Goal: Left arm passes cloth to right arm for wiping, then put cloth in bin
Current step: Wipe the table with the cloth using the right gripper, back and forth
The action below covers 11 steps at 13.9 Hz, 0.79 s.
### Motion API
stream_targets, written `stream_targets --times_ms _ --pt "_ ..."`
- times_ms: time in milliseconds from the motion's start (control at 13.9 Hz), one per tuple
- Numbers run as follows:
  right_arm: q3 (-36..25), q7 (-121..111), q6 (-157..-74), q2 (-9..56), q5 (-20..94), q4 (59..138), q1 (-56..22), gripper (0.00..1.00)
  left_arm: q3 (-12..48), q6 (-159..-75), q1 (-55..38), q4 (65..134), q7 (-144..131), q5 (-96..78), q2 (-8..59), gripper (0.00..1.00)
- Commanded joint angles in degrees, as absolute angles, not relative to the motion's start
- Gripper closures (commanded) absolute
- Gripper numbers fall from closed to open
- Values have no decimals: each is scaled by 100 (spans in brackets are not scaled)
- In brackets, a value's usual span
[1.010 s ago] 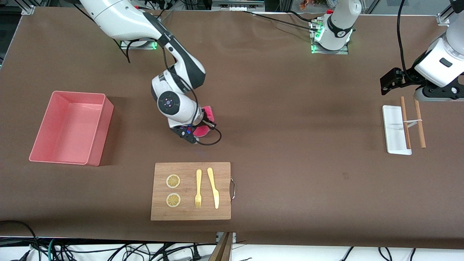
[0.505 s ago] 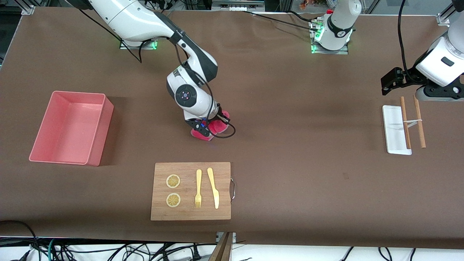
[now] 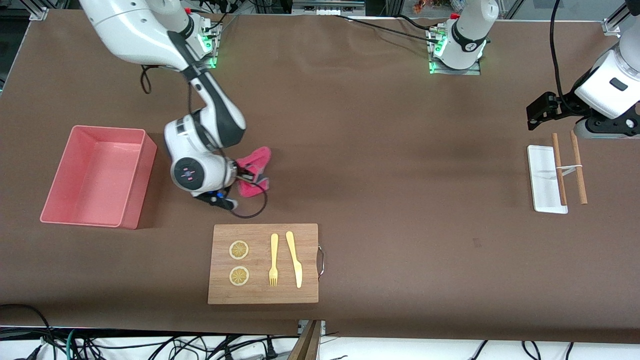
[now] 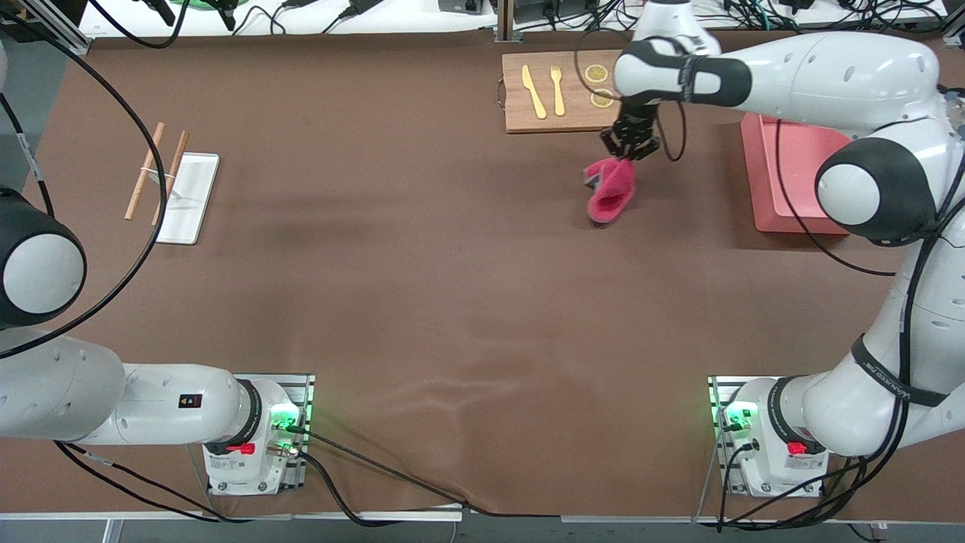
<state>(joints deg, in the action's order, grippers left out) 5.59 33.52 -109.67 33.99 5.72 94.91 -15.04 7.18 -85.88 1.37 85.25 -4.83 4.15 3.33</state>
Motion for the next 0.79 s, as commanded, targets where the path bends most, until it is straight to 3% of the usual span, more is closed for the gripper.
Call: stream_targets --times_ms 0,216,433,721 --pt "64 2342 -10758 3261 519 9571 -1459 100 712 -8411 316 8350 -334 247 396 0" --pt "-263 1679 -10487 3051 527 9572 -1398 100 765 -8358 308 8341 -343 246 396 0" --pt "-264 1601 -10082 2218 536 9519 -1258 100 729 -8350 325 8341 -221 246 396 0" --pt "-517 610 -8845 1390 388 9203 -958 100 756 -8350 316 8341 -158 255 396 0"
